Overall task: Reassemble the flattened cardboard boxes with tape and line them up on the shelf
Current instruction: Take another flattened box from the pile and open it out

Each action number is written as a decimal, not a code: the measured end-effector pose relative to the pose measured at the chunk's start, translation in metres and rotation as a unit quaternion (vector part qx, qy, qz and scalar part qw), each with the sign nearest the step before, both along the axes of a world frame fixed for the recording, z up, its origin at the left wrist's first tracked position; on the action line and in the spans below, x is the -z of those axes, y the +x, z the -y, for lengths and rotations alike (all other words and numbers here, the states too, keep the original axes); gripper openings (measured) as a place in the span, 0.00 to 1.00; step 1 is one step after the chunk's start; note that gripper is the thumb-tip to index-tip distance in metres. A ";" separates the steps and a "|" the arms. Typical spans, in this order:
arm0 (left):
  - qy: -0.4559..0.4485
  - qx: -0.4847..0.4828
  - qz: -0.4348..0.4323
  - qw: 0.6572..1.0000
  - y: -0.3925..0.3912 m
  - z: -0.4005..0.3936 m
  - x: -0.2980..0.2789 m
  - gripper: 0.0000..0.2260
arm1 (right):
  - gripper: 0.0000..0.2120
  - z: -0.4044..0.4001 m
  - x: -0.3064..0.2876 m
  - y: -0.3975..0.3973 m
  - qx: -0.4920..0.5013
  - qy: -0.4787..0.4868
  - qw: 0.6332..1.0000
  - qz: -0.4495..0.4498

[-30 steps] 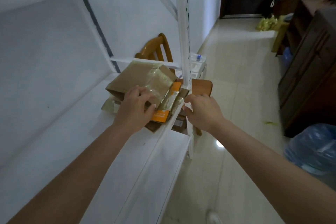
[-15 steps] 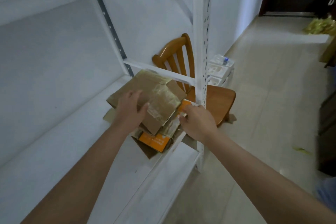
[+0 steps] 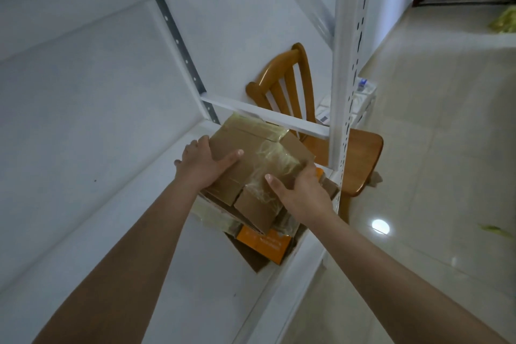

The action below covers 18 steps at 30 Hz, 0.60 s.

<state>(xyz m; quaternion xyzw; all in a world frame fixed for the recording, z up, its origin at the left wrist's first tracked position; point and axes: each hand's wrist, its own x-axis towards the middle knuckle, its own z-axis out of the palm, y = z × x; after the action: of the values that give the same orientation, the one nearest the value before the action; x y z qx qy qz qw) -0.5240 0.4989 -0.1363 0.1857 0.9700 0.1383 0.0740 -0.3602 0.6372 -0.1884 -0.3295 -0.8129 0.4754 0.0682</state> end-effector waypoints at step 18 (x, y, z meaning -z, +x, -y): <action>0.060 -0.061 -0.095 0.992 0.022 0.033 -0.041 0.57 | 0.43 0.012 -0.018 0.011 0.045 -0.146 0.963 -0.220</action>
<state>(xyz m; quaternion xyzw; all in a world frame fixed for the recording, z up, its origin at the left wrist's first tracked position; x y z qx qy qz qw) -0.5018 0.4661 -0.0957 0.1430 0.9721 0.1820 -0.0387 -0.3494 0.6257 -0.1707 -0.2594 -0.6840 0.6460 0.2180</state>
